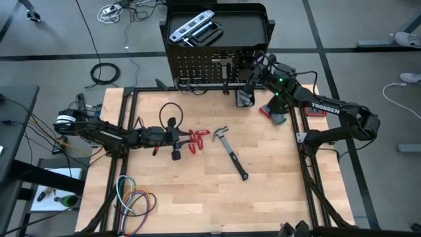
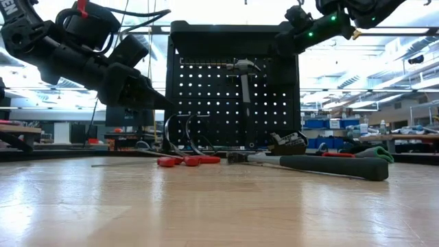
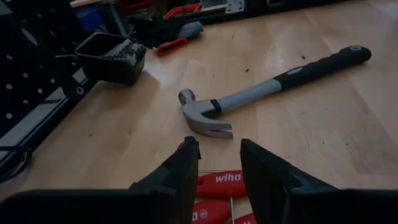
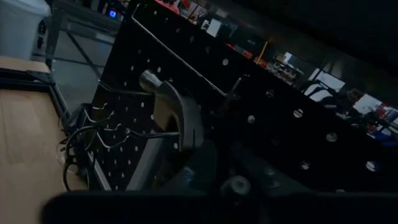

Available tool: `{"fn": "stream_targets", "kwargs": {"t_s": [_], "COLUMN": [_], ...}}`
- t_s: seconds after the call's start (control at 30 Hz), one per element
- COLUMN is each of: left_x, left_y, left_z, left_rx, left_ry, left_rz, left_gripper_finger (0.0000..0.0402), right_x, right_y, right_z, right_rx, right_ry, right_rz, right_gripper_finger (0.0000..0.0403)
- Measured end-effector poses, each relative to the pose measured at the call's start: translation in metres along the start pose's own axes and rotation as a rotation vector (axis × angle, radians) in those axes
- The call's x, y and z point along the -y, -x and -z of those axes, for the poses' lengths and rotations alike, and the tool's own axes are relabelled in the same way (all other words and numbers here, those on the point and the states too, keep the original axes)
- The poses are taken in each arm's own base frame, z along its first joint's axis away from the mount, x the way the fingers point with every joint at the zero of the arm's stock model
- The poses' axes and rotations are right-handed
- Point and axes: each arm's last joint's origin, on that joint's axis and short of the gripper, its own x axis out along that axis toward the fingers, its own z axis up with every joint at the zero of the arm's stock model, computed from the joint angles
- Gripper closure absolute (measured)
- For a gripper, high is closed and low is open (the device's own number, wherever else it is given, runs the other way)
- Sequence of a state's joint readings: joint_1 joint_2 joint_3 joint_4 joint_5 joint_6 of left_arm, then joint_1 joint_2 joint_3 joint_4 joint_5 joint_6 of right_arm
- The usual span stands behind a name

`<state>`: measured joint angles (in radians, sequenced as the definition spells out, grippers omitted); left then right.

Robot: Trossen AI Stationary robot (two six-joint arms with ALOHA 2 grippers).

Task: Hang tools onto peg board
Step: Remove the middle black pen from the top basket from the peg board

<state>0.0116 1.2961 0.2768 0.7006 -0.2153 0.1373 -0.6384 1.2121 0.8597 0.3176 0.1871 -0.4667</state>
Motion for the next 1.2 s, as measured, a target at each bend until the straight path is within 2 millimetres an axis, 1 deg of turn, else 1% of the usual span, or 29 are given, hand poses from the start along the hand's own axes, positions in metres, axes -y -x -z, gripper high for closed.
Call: {"fn": "stream_targets", "kwargs": {"t_s": [0.03, 0.23, 0.43, 0.57, 0.77, 0.9, 1.1, 1.2], "left_x": [0.0, 0.0, 0.0, 0.0, 0.0, 0.0, 0.0, 0.0], "left_y": [0.0, 0.0, 0.0, 0.0, 0.0, 0.0, 0.0, 0.0], "left_z": [0.0, 0.0, 0.001, 0.003, 0.003, 0.003, 0.003, 0.003], "left_rx": [0.0, 0.0, -0.009, -0.026, -0.026, -0.026, -0.027, -0.026], "left_ry": [0.009, 0.012, 0.01, 0.002, 0.005, 0.005, 0.012, 0.012], "left_rz": [0.0, 0.0, 0.001, 0.0, -0.001, -0.001, -0.001, -0.001], "left_gripper_finger": [0.028, 0.028, 0.028, 0.028, 0.028, 0.028, 0.028, 0.028], "right_x": [0.0, 0.001, 0.001, -0.003, -0.01, -0.016, -0.032, -0.039], "right_y": [0.0, 0.001, 0.01, 0.016, 0.032, 0.046, 0.072, 0.084], "right_z": [0.0, -0.005, -0.024, -0.032, -0.05, -0.071, -0.112, -0.126], "right_rx": [0.001, 0.004, 0.063, 0.051, 0.043, 0.098, 0.21, 0.211], "right_ry": [0.004, 0.006, 0.041, 0.058, 0.1, 0.107, 0.096, 0.015], "right_rz": [-0.001, 0.017, 0.021, 0.01, 0.037, 0.015, -0.062, -0.141], "right_gripper_finger": [0.037, 0.0369, 0.0369, 0.0369, 0.0369, 0.0369, 0.0369, 0.0369]}}
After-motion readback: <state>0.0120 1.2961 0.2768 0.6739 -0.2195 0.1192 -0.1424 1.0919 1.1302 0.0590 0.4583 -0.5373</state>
